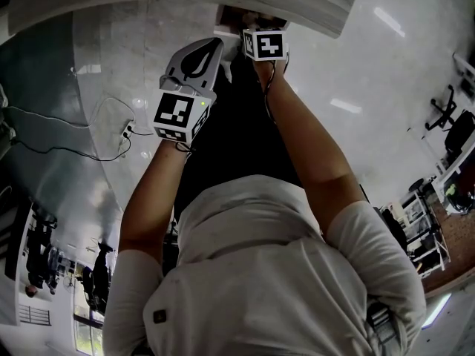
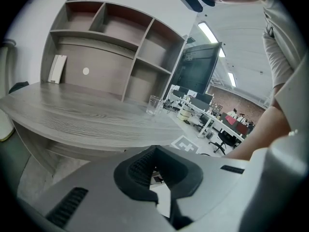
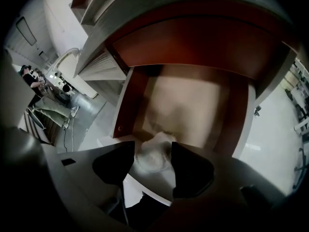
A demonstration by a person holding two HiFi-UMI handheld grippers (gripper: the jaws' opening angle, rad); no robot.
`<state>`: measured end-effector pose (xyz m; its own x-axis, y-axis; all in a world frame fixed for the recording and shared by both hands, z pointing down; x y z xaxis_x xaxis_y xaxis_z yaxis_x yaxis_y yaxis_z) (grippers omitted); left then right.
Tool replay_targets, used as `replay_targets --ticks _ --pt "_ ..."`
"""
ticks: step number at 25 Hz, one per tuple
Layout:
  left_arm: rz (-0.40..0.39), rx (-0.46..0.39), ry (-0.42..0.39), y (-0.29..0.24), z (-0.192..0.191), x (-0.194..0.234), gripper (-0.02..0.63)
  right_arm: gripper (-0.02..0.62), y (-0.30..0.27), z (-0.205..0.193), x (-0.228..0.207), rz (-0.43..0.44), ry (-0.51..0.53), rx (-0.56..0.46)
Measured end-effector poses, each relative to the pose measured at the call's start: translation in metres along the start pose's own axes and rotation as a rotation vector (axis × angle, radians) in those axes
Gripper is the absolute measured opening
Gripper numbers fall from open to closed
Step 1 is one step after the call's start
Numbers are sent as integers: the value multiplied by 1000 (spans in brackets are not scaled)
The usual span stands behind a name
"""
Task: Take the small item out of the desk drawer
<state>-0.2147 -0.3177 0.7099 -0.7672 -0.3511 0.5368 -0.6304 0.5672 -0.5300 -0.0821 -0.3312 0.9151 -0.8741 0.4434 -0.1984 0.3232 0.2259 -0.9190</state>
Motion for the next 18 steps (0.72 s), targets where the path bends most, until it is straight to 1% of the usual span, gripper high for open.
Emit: replay_targets --ticks 2,4,7,13,18 --pt "3 1 4 0 -1 2 12 247 -4 -2 0 -3 7 17" --pt "6 2 6 0 -2 4 12 217 -7 -3 -1 -11 20 38" --pt "8 1 9 -1 -1 4 12 200 -7 -3 -2 -14 36 55" --pt "8 -10 7 2 4 -1 12 175 1 -1 -4 -27 66 51" --pt "13 -24 -9 14 7 -7 12 170 17 2 3 -29 94 22"
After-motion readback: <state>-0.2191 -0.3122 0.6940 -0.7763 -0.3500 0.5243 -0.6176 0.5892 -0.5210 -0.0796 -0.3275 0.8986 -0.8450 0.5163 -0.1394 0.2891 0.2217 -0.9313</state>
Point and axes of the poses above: the fingertips, and each gripper's own axes: y backward along the fingers, x to its left, z out of its top, the point moved 5 cm from there along y, backward along the fingers, and after that the axes turned 14 degrees about y, right-handed, at the moved point
